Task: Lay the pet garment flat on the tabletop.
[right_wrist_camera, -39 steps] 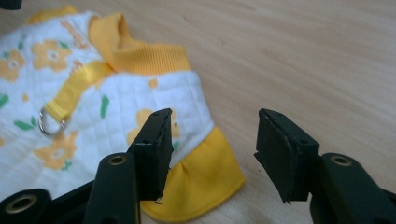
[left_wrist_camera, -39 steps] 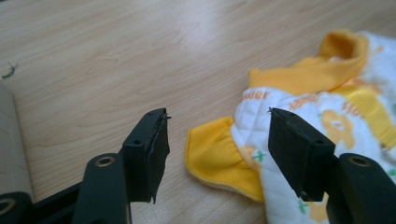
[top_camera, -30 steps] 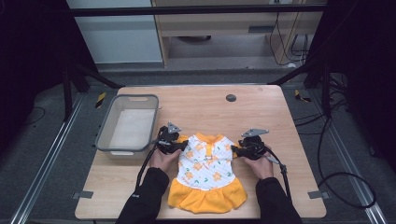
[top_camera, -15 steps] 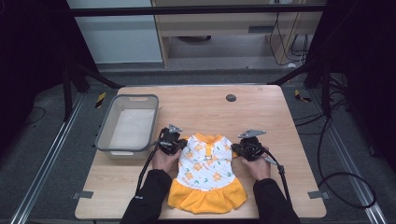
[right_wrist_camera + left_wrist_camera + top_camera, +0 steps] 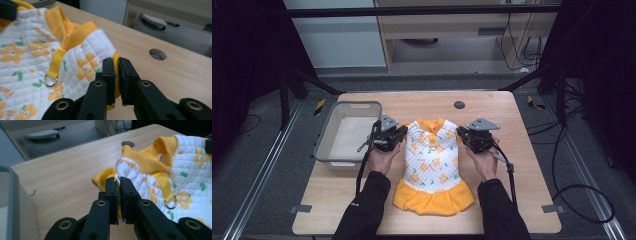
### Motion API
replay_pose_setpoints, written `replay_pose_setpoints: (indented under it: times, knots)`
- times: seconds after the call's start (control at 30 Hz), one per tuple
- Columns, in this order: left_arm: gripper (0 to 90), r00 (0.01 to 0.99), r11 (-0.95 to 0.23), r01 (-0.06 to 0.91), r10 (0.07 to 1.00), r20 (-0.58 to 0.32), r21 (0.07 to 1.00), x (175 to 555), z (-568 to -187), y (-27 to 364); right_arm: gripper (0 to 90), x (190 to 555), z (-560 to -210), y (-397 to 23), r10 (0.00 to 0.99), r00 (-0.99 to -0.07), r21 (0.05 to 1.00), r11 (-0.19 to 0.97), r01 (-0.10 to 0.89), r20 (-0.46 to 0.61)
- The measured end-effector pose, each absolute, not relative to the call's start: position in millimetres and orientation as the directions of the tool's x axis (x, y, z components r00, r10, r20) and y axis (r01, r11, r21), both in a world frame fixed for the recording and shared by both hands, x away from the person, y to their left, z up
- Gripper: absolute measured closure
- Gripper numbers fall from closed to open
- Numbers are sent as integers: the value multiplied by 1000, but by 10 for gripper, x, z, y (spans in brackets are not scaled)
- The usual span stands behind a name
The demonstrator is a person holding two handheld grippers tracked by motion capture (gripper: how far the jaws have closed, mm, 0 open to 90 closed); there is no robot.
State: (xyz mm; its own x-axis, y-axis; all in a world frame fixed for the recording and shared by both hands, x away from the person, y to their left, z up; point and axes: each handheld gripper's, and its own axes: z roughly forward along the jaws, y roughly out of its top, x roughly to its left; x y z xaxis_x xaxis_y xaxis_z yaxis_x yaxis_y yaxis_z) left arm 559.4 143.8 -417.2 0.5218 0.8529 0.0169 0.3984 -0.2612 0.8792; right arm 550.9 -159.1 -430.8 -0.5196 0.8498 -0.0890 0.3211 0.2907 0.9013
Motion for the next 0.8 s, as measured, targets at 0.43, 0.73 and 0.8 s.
replay_pose_setpoints:
  times: [0.43,0.73,0.8]
  knots:
    - [549,540,-292,429,841,16,855,5508,-4282,1458,636,5502,-4380,-1467,824,-555,869,355,345,-116]
    - [618,649,-426,462,760,30,778,5194,-4692,1274,719,5199,-4635,-1472,771,-635,824,390,410,-49]
    - [643,655,-453,472,754,43,756,5170,-4778,1268,750,5154,-4703,-1487,767,-641,807,400,434,-35]
